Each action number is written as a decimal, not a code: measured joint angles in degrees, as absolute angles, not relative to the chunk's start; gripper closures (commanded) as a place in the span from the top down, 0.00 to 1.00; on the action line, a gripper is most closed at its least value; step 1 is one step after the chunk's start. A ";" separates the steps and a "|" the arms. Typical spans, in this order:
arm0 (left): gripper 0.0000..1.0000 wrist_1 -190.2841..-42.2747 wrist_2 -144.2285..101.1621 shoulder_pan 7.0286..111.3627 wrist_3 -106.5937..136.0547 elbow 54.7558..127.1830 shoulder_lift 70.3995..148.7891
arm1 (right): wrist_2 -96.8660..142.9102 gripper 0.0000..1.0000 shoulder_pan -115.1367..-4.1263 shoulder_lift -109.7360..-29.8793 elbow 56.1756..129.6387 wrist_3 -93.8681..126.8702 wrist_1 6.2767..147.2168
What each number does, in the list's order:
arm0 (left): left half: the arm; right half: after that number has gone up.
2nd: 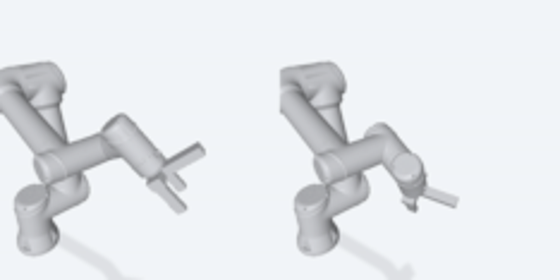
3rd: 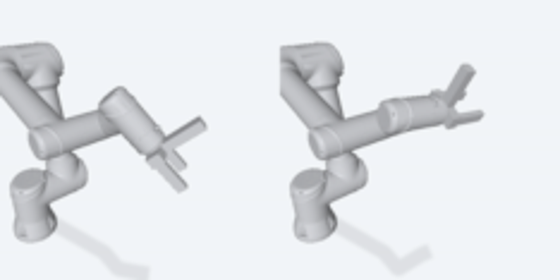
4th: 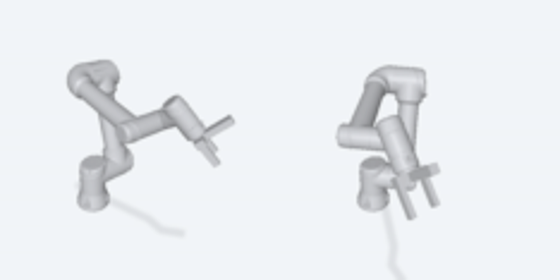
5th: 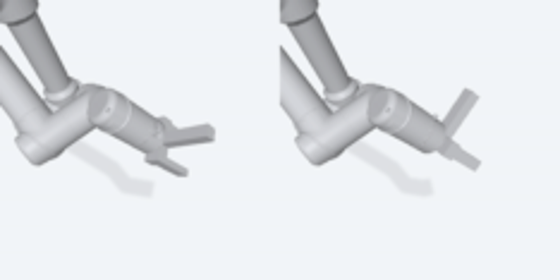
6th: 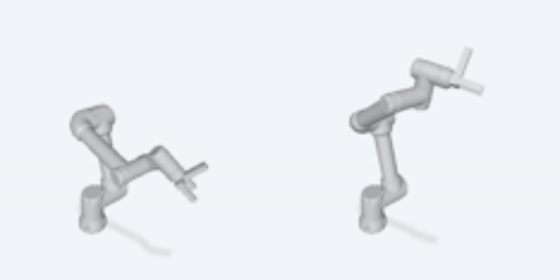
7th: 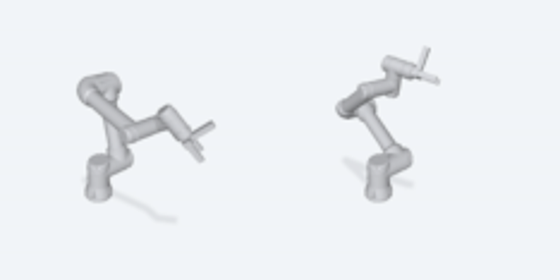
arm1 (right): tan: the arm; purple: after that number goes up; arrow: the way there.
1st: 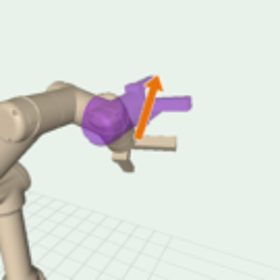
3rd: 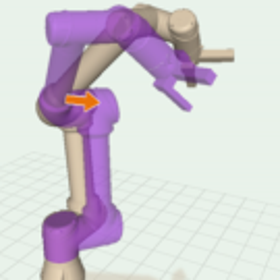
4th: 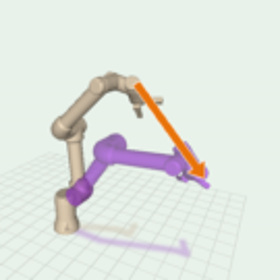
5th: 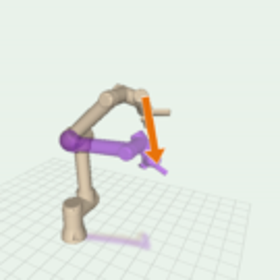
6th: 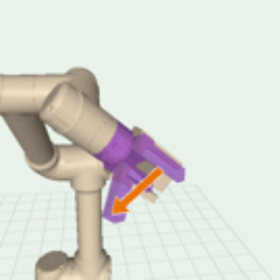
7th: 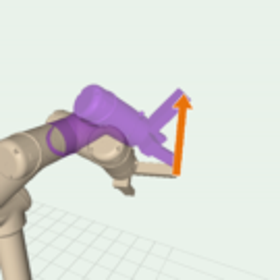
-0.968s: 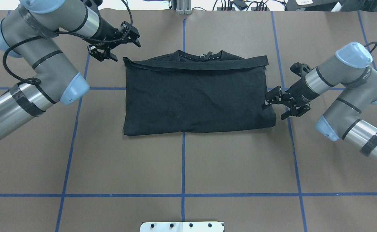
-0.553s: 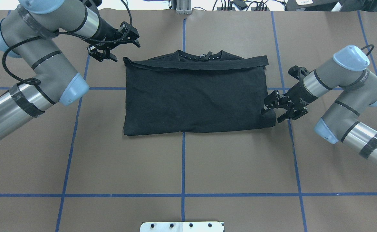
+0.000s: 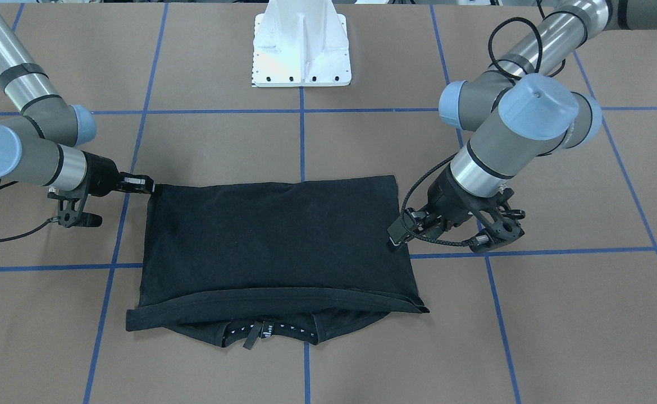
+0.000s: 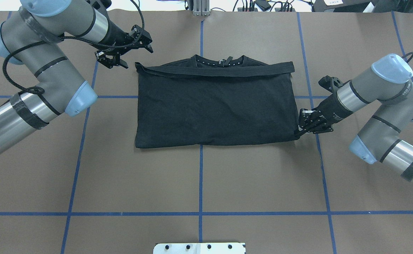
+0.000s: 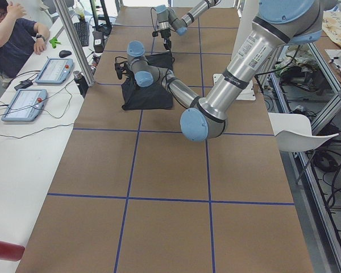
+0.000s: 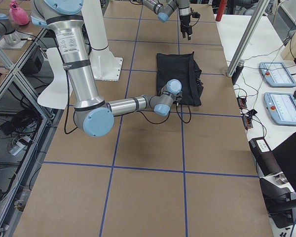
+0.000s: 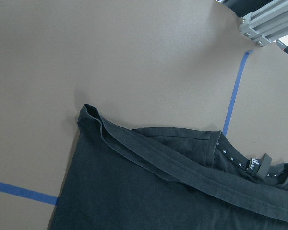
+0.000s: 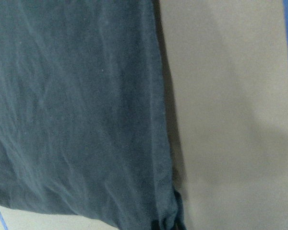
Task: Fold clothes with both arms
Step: 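Lift the grasped edge and swing it toward the robot with the right gripper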
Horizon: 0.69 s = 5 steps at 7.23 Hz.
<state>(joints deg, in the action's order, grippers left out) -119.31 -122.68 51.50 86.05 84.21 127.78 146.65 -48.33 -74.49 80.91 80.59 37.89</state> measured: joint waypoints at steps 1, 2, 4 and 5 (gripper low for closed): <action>1.00 -119.31 -122.64 51.54 86.04 84.18 127.65 | 147.11 0.00 -46.99 -74.58 81.72 80.59 37.84; 1.00 -119.31 -122.62 51.57 86.03 84.14 127.43 | 148.51 0.00 -45.14 -74.58 83.01 80.62 37.81; 1.00 -119.29 -122.61 51.59 85.97 84.13 126.90 | 154.58 0.00 -41.14 -74.24 87.10 83.44 37.79; 1.00 -119.33 -122.61 51.58 85.96 84.19 126.46 | 156.67 0.00 -38.23 -73.75 89.33 86.86 37.79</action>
